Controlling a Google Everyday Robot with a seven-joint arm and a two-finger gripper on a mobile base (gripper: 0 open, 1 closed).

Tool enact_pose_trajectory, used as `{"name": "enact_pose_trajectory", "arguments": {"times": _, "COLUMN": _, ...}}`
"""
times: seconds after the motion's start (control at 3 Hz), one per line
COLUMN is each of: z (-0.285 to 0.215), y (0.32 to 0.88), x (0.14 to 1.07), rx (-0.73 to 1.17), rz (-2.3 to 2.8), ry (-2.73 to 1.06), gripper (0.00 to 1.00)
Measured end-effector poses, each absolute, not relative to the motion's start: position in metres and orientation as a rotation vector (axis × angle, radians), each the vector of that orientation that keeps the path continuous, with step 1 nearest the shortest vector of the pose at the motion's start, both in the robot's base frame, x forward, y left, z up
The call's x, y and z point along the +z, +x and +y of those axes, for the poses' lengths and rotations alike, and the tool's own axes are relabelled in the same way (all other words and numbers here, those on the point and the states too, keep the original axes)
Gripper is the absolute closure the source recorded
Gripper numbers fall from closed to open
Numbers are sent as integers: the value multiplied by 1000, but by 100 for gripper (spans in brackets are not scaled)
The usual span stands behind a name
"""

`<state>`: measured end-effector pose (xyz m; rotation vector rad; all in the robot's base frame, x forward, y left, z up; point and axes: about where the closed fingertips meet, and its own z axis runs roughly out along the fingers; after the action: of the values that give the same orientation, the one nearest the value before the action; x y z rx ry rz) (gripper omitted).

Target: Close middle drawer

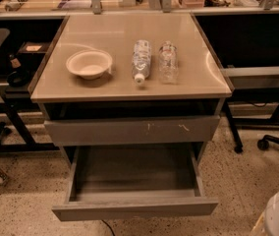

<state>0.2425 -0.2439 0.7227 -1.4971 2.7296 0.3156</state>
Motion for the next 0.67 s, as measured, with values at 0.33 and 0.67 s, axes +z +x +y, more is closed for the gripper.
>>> {"name": "enact_pose_trajectory", "arguments": {"times": 0.33, "z": -232, "y": 234, "x": 676, "rx": 405, "rz": 2759, "ry": -1440, "gripper": 100}}
{"name": "enact_pose_trajectory", "arguments": {"times": 0.67, "z": -221, "y": 233, "x": 632, "rx": 451, "rz": 2773, "ry": -1408, "gripper": 100}}
